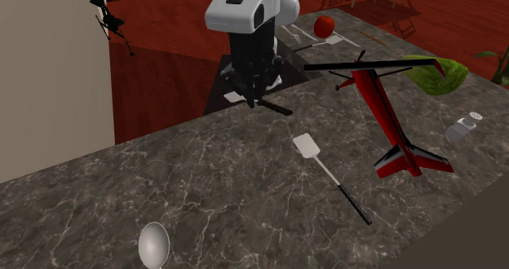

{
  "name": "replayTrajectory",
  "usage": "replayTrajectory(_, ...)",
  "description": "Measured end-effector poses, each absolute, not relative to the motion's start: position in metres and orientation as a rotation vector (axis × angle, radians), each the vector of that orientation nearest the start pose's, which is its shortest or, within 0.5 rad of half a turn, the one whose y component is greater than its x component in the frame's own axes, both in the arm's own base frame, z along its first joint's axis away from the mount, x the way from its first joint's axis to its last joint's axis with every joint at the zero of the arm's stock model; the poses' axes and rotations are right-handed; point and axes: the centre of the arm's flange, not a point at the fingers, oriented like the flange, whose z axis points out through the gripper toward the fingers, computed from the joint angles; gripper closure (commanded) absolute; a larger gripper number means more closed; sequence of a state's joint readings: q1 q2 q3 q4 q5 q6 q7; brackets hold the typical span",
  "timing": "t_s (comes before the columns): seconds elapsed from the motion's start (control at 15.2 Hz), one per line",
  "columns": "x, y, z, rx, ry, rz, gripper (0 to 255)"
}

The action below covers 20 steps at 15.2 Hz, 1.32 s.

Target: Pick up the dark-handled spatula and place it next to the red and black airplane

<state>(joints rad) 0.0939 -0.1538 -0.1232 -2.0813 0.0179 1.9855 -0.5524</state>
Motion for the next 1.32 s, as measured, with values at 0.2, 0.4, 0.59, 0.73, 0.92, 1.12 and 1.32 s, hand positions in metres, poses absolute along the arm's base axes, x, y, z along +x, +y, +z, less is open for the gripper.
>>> replayTrajectory(0.2,0.474,-0.004,0.498,-3.018,-0.799,-0.101,255)
replayTrajectory(0.4,0.463,0.0,0.487,-3.018,-0.799,-0.1,255)
replayTrajectory(0.59,0.462,0.001,0.472,-3.019,-0.798,-0.1,255)
replayTrajectory(0.73,0.463,0.0,0.463,-3.019,-0.798,-0.099,255)
replayTrajectory(0.92,0.462,0.001,0.446,-3.019,-0.798,-0.099,255)
replayTrajectory(1.12,0.462,0.001,0.43,-3.019,-0.799,-0.099,255)
replayTrajectory(1.32,0.462,-0.001,0.415,-3.018,-0.799,-0.099,255)
